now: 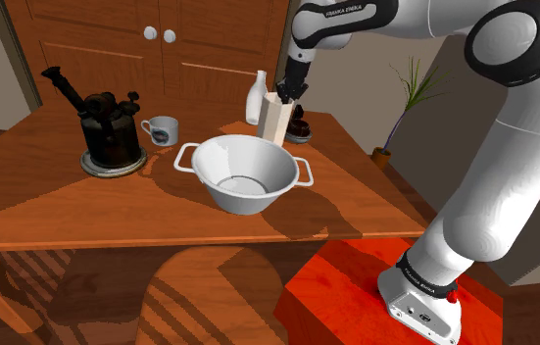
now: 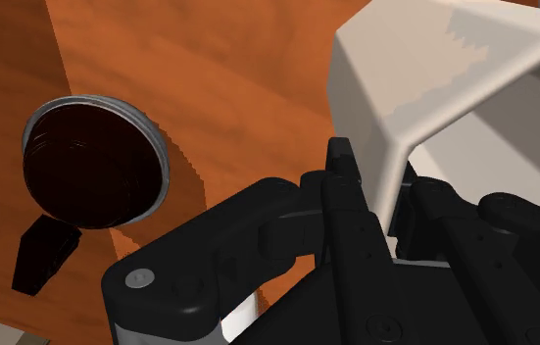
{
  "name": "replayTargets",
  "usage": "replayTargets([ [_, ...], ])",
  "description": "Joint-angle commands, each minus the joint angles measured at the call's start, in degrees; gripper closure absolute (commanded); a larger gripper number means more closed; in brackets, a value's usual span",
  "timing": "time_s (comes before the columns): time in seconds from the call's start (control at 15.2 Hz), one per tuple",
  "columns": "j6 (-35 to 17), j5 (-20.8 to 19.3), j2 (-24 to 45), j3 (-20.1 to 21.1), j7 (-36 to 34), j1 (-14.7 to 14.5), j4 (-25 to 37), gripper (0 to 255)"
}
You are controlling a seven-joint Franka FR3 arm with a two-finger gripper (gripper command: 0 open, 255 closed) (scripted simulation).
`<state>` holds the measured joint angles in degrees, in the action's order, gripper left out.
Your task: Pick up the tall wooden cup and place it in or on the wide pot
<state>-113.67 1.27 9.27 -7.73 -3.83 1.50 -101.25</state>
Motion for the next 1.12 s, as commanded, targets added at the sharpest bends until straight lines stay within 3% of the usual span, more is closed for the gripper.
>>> replayTargets([
  [0.0,1.31,-0.08,-0.46,-0.01,-0.06,-0.02,0.89,255],
  [1.06,13.58,-0.16,-0.69,-0.09,-0.13,0.08,12.93,255],
])
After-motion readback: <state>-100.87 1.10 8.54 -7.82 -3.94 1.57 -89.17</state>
